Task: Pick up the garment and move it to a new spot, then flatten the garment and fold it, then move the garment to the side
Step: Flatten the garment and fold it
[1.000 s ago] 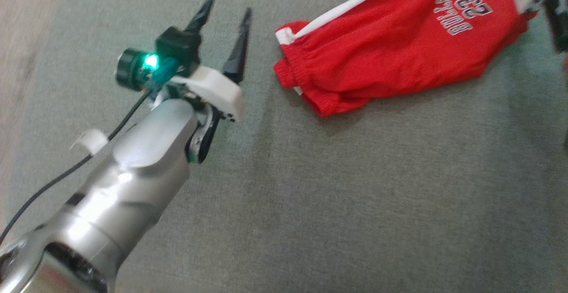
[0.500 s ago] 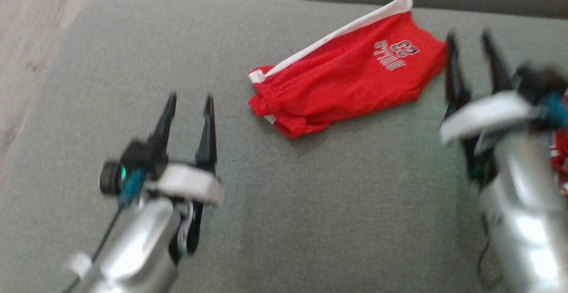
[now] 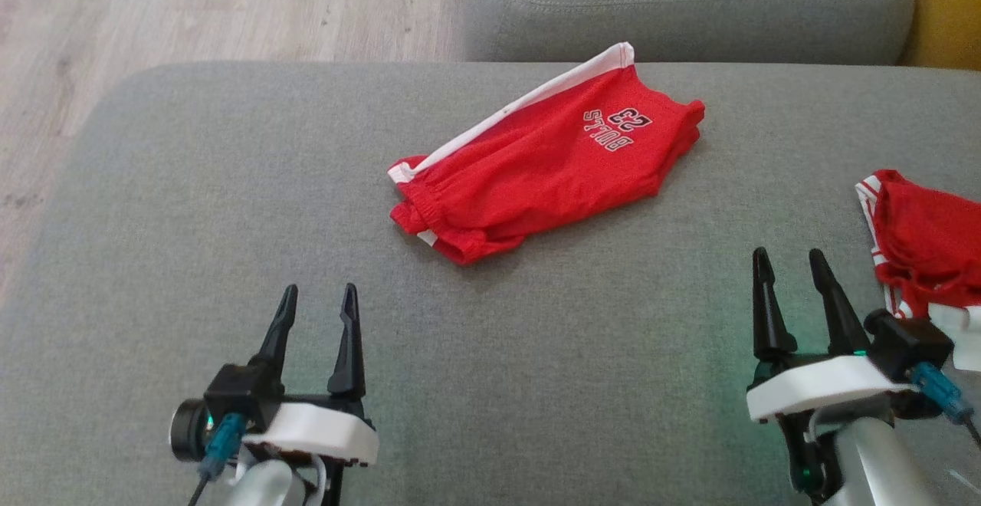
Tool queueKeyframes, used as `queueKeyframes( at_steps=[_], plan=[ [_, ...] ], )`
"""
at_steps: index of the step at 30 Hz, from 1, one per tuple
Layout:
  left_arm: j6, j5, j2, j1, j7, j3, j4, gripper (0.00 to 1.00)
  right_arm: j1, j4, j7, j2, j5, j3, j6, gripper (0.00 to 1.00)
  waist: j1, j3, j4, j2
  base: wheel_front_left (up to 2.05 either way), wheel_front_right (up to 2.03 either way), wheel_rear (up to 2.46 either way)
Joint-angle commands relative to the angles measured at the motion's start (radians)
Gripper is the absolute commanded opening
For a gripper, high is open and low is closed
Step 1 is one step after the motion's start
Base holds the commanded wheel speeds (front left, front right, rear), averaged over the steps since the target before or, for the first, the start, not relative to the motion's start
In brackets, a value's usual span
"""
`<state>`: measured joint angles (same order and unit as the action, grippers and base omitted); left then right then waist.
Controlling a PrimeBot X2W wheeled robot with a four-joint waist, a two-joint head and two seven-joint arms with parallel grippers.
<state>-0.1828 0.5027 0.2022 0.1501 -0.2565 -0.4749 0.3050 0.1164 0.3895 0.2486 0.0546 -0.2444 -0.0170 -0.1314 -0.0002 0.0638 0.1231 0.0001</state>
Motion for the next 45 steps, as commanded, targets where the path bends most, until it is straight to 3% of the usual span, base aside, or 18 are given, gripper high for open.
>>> queueKeyframes(
  at_steps=[1, 9, 17, 28, 36, 41, 42, 43, 45],
  plan=[
    [0.006, -0.016, 0.004, 0.036, -0.005, 0.053, -0.033, 1.00, 0.033, -0.046, -0.001, -0.004, -0.008, -0.025, 0.001, 1.00, 0.0002, 0.007, 0.001, -0.0001, 0.00, 0.00, 0.00],
    [0.051, -0.082, -0.041, 0.068, -0.005, 0.084, -0.016, 1.00, 0.083, -0.099, -0.066, -0.004, 0.026, -0.033, 0.001, 1.00, 0.0002, 0.088, 0.025, -0.0001, 0.00, 0.00, 0.00],
    [0.095, -0.119, -0.092, 0.173, -0.005, 0.058, 0.027, 1.00, 0.319, -0.072, -0.224, 0.035, 0.082, 0.017, 0.001, 1.00, 0.0002, 0.216, 0.090, -0.0001, 0.00, 0.00, 0.00],
    [0.131, -0.129, -0.144, 0.250, -0.005, 0.035, 0.057, 1.00, 0.643, 0.270, -0.419, 0.099, 0.158, 0.183, 0.001, 1.00, 0.0002, 0.312, 0.191, -0.0001, 0.00, 0.00, 0.00],
    [0.136, -0.132, -0.150, 0.264, -0.005, 0.031, 0.068, 1.00, 0.716, 0.441, -0.462, 0.127, 0.214, 0.214, 0.001, 1.00, 0.0002, 0.321, 0.220, -0.0001, 0.00, 0.00, 0.00],
    [0.132, -0.130, -0.151, 0.264, -0.005, 0.031, 0.070, 1.00, 0.735, 0.536, -0.474, 0.112, 0.242, 0.217, 0.001, 0.98, 0.0002, 0.314, 0.222, -0.0001, 0.00, 0.00, 0.00],
    [0.131, -0.128, -0.152, 0.263, -0.005, 0.030, 0.070, 1.00, 0.737, 0.548, -0.469, 0.107, 0.239, 0.214, 0.001, 0.45, 0.0002, 0.311, 0.220, -0.0001, 0.00, 0.00, 0.00],
    [0.129, -0.127, -0.152, 0.261, -0.005, 0.029, 0.070, 1.00, 0.739, 0.555, -0.457, 0.106, 0.239, 0.209, 0.001, 0.00, 0.0002, 0.308, 0.218, -0.0001, 0.00, 0.00, 0.00],
    [0.127, -0.127, -0.152, 0.258, -0.005, 0.026, 0.073, 1.00, 0.738, 0.564, -0.420, 0.104, 0.237, 0.202, 0.001, 0.00, 0.0002, 0.299, 0.212, -0.0001, 0.00, 0.00, 0.00]
  ],
)
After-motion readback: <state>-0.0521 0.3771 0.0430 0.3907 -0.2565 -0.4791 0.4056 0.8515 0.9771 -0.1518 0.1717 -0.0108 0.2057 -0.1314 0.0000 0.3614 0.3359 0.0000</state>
